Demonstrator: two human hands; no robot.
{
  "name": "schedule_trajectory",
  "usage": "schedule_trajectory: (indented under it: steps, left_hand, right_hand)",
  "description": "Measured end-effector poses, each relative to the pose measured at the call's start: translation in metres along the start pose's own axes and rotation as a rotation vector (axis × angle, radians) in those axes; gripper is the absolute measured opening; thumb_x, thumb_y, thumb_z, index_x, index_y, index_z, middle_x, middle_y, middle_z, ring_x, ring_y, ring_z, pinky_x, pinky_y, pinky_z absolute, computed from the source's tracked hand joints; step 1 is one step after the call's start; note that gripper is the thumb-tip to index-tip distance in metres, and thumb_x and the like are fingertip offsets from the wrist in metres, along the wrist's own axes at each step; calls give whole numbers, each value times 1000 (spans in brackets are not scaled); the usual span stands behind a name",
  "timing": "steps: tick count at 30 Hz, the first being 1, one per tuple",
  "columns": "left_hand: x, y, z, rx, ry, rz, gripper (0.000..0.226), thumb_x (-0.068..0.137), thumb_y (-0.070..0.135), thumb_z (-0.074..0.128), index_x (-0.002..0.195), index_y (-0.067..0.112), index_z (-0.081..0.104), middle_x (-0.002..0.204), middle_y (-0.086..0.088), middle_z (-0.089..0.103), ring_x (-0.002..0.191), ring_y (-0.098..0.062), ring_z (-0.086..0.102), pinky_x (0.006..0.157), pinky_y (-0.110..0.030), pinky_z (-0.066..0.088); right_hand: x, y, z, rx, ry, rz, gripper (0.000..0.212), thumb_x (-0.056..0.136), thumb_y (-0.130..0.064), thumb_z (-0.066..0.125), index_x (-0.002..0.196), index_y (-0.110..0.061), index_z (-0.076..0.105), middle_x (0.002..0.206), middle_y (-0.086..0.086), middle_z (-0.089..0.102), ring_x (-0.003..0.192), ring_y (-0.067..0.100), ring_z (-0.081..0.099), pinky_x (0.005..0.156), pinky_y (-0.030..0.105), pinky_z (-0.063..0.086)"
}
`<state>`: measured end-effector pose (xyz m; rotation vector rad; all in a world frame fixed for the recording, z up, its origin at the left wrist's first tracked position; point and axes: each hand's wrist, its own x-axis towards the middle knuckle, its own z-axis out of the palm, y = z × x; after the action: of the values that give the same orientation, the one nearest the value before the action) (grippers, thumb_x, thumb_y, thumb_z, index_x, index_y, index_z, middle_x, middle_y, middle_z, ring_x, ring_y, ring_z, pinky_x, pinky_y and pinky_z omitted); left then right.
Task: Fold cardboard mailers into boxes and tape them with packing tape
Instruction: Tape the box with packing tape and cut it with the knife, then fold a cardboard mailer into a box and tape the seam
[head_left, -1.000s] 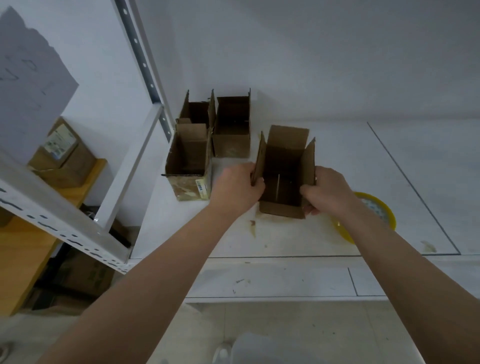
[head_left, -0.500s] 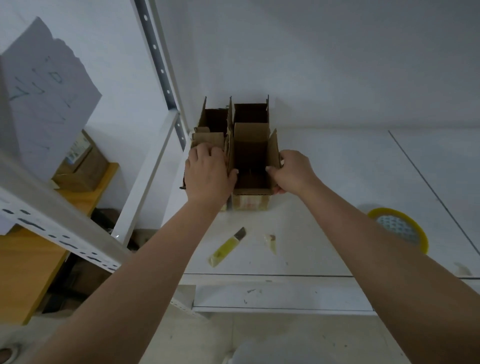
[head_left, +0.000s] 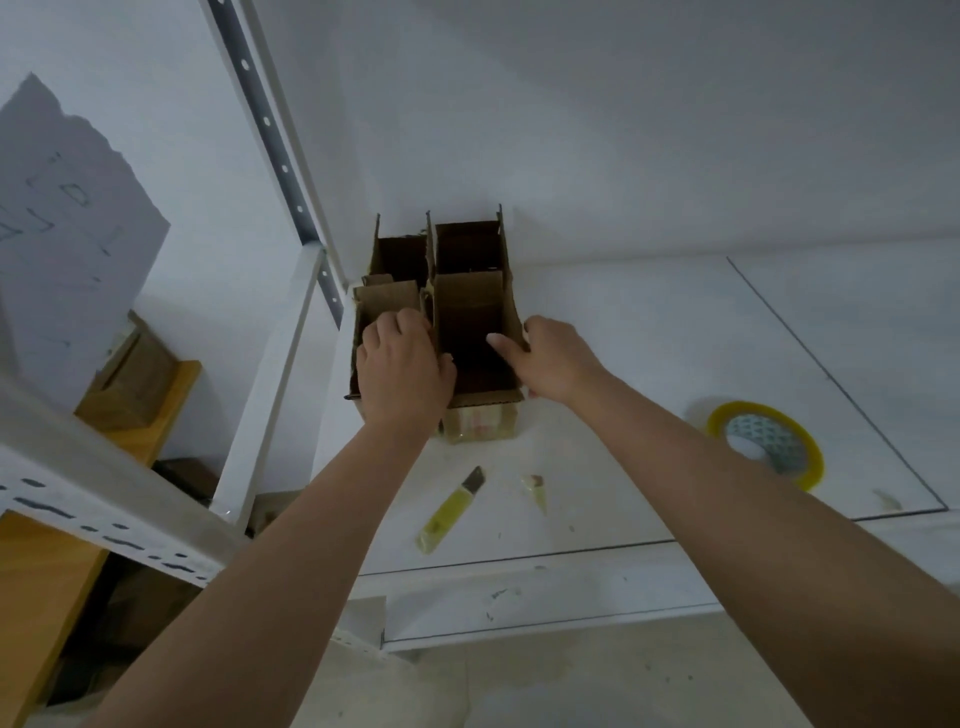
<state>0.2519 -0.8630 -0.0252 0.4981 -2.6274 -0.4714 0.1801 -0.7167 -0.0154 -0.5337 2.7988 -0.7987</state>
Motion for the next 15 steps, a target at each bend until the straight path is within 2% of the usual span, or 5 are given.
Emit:
schedule_trajectory:
  steps: [2, 4, 9, 12, 15]
  left_hand:
    - [1, -1, -3, 4, -20, 7, 42, 86, 35, 65, 117, 12, 49, 119, -11, 52, 113, -28, 48, 100, -39, 39]
    - [2, 1, -7, 23, -26, 31, 49, 85, 44, 65, 119, 14, 48, 121, -11, 52, 116, -30, 48, 99, -40, 40]
    - [5, 10, -21, -56, 12, 128, 43, 88, 42, 62, 120, 17, 52, 125, -10, 50, 119, -30, 45, 101, -40, 38]
    - [1, 37, -19, -108, 41, 274, 36, 88, 36, 62, 117, 15, 56, 121, -11, 53, 115, -31, 47, 99, -40, 38]
    - [-13, 74, -8, -133, -4, 428, 31, 89, 31, 60, 114, 13, 59, 119, -10, 55, 115, -29, 47, 96, -37, 38]
  right_hand:
    - [-3, 1, -1, -97, 58, -16, 52, 96, -61, 37, 95, -11, 49, 80, 4, 57, 76, 25, 61, 61, 34, 46]
    - [-7, 5, -4, -213, 144, -59, 55, 97, -61, 31, 105, -11, 52, 81, 2, 56, 75, 24, 58, 59, 33, 41]
    - [-27, 33, -25, -476, 360, -150, 42, 101, -44, 36, 120, -11, 53, 99, 7, 65, 84, 27, 63, 59, 31, 38]
    - [-46, 55, -35, -495, 375, -83, 36, 99, -37, 42, 119, -10, 55, 102, 9, 66, 89, 31, 64, 63, 33, 44]
    - [-67, 78, -44, -515, 359, -5, 34, 98, -36, 45, 119, -11, 56, 105, 8, 65, 93, 31, 64, 68, 33, 46]
